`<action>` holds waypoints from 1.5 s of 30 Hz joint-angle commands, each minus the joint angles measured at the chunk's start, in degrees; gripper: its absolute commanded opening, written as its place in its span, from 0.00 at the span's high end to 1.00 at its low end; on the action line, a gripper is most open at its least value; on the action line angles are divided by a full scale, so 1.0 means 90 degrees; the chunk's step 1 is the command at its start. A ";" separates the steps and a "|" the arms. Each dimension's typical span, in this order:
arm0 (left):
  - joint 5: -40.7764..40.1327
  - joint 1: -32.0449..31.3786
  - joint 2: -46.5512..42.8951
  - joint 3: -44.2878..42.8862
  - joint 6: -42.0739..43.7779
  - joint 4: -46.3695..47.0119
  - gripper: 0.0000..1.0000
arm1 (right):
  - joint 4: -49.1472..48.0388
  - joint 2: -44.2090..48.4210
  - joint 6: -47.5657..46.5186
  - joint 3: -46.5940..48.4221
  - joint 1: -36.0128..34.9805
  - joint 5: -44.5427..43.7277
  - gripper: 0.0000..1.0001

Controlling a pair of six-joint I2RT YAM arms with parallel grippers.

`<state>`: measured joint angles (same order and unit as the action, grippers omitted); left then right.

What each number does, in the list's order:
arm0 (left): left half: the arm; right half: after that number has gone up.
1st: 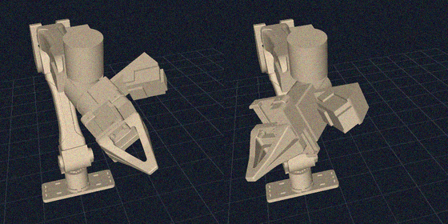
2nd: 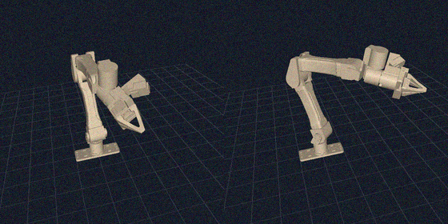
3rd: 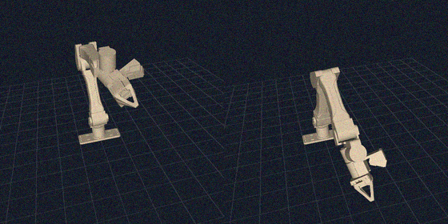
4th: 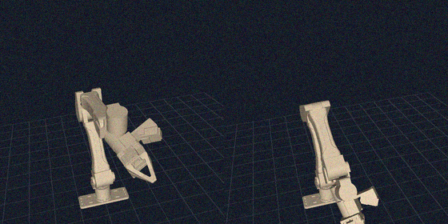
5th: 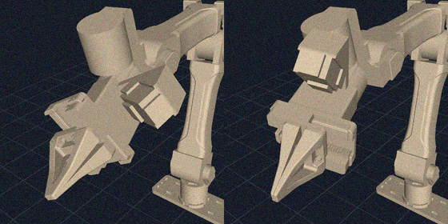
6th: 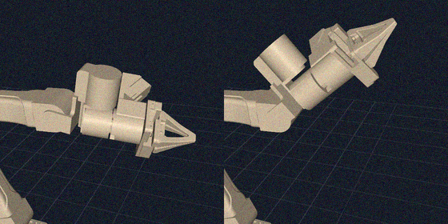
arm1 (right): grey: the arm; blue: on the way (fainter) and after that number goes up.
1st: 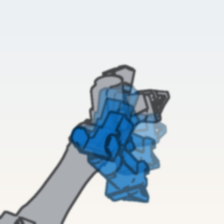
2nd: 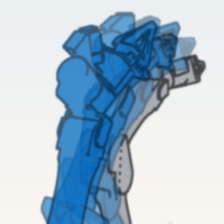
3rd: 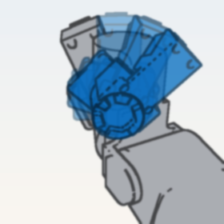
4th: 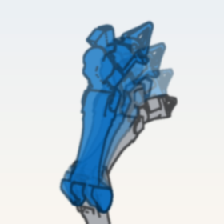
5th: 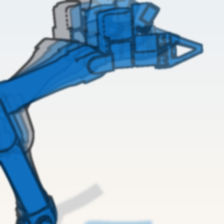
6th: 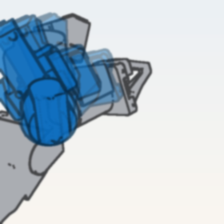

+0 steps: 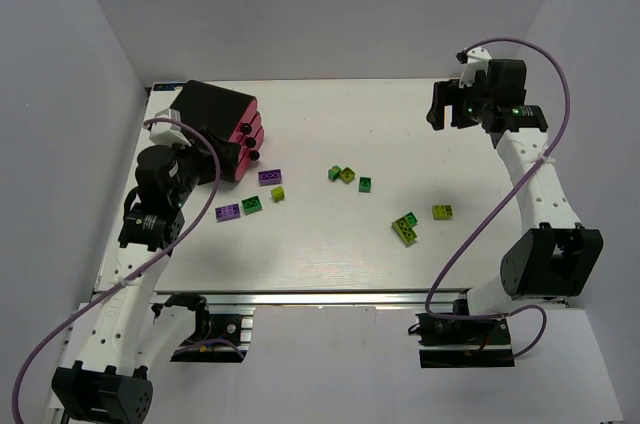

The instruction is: Sort the legos into containers by color

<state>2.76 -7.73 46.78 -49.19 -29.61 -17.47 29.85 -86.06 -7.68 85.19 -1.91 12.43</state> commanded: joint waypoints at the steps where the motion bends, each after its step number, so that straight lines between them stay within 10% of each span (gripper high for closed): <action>1: 0.1001 -0.0001 0.0075 -0.0286 0.0047 0.0038 0.02 | 0.0375 0.0109 -0.0034 0.0134 -0.0002 0.0327 0.11; 8: 0.1021 -0.0001 -0.0042 -0.0131 0.0077 -0.0217 0.02 | 0.0619 0.0129 -0.3226 -0.0217 -0.0382 0.2924 0.11; 14: 0.1002 -0.0001 -0.0071 -0.0013 -0.0050 -0.0334 0.04 | 0.0239 -0.0397 -0.3219 0.0123 -0.1416 0.2505 0.11; 23: 0.0778 -0.0001 -0.0247 0.0085 -0.0226 -0.0997 0.71 | -0.0169 -0.2848 -0.1507 0.2545 -0.2843 0.2769 0.12; 29: 0.0621 -0.0001 -0.0111 -0.0013 -0.0431 -0.1427 0.22 | -0.1538 -0.4293 0.0207 0.4093 -0.3565 0.2263 0.46; 34: 0.0435 -0.0001 0.0026 -0.0130 -0.0597 -0.1652 0.18 | -0.2581 -0.5134 0.0805 0.4539 -0.3898 0.2126 0.28; 45: 0.0503 -0.0001 0.0319 -0.0042 -0.0832 -0.1574 0.17 | -0.4292 -0.5740 0.0551 0.4256 -0.4377 0.1813 0.25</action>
<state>7.88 -7.73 49.34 -48.38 -36.58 -31.44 -1.43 -136.92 -1.96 123.52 -41.25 29.74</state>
